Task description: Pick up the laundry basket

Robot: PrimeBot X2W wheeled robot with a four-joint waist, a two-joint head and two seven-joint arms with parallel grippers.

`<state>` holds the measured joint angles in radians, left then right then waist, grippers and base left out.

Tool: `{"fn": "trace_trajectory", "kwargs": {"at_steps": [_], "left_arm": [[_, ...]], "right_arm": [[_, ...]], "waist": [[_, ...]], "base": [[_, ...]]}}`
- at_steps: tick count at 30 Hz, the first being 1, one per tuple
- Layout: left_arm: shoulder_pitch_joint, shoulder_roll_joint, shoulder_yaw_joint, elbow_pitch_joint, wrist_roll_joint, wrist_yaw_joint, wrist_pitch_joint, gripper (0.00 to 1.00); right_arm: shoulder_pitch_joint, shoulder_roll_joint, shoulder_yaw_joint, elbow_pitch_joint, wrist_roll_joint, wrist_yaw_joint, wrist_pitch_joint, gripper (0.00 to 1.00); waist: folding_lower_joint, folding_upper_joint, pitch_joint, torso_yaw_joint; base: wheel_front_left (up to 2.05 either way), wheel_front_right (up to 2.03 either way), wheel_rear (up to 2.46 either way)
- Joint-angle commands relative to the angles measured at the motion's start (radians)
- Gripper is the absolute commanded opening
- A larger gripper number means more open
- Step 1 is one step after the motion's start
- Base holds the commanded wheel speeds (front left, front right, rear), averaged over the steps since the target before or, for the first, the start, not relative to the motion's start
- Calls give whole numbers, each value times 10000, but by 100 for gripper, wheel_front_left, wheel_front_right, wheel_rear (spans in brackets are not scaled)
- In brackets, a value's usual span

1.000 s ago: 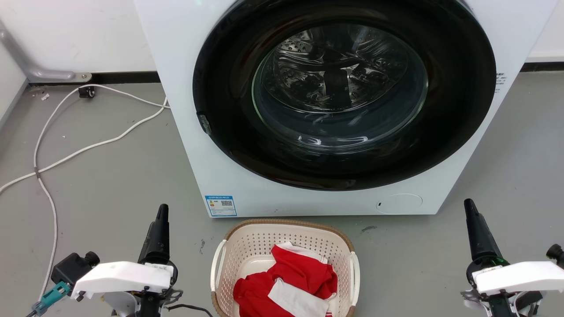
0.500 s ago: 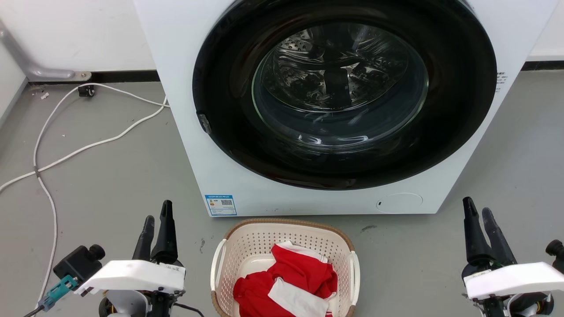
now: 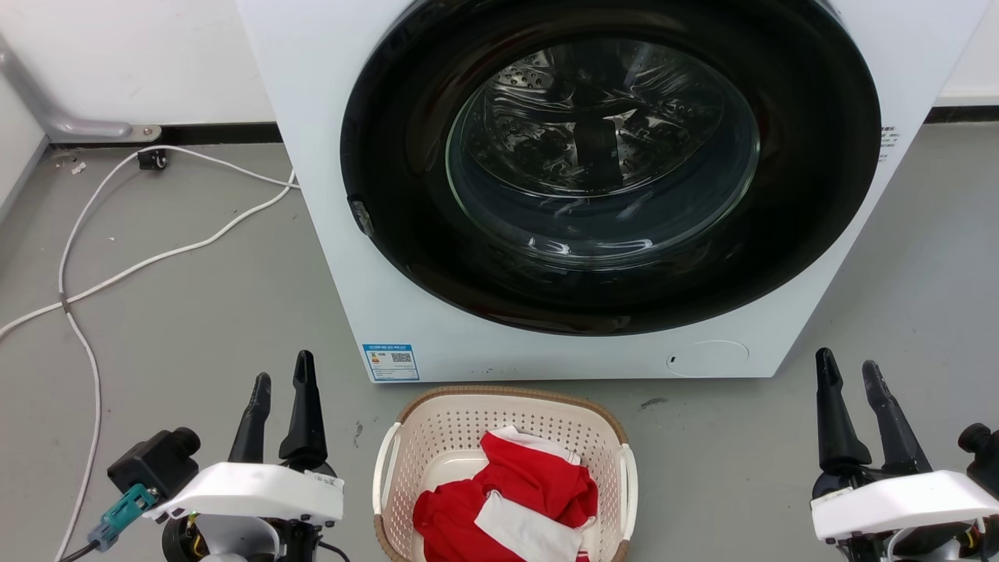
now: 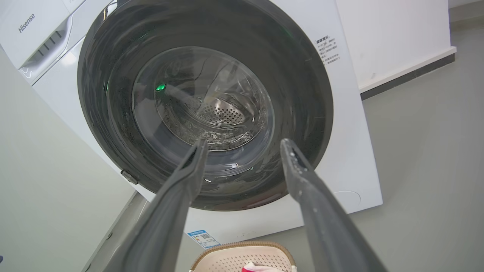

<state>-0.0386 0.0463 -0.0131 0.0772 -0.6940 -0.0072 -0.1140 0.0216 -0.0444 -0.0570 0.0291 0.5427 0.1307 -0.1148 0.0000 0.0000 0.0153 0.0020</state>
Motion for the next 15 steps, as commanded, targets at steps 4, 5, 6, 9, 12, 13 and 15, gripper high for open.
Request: {"fn": "trace_trajectory", "kwargs": {"at_steps": [4, 5, 6, 9, 12, 13, 15], "left_arm": [[73, 41, -31, -261, 635, -33, -201, 100], [82, 41, -31, -284, 726, -55, -236, 100], [90, 41, -26, -308, 813, -70, -260, 100], [134, 42, -18, -355, 1097, -112, -338, 100], [163, 42, -19, -395, 1386, -156, -419, 100], [174, 43, -20, -408, 1479, -171, -438, 100], [206, 42, -21, -421, 1669, -200, -501, 100]], "right_arm": [[93, -57, 70, -293, -749, 0, -197, 100], [112, -58, 86, -319, -861, 0, -222, 100], [128, -58, 97, -345, -967, 0, -245, 100], [161, -60, 118, -428, -1301, 0, -328, 100], [223, -61, 128, -508, -1609, 0, -402, 100], [245, -61, 137, -528, -1714, 0, -437, 100], [278, -63, 153, -572, -1953, 0, -487, 100]], "waist": [[0, 0, 14, 4], [0, 0, 17, 3], [0, 0, 20, 4], [0, 0, 26, 7], [0, 0, 32, 11], [0, 0, 35, 13], [0, 0, 39, 18]], "base": [[0, 0, 0], [0, 0, 0], [0, 0, 0], [0, 0, 0], [0, 0, 0], [0, 0, 0], [0, 0, 0]]}}
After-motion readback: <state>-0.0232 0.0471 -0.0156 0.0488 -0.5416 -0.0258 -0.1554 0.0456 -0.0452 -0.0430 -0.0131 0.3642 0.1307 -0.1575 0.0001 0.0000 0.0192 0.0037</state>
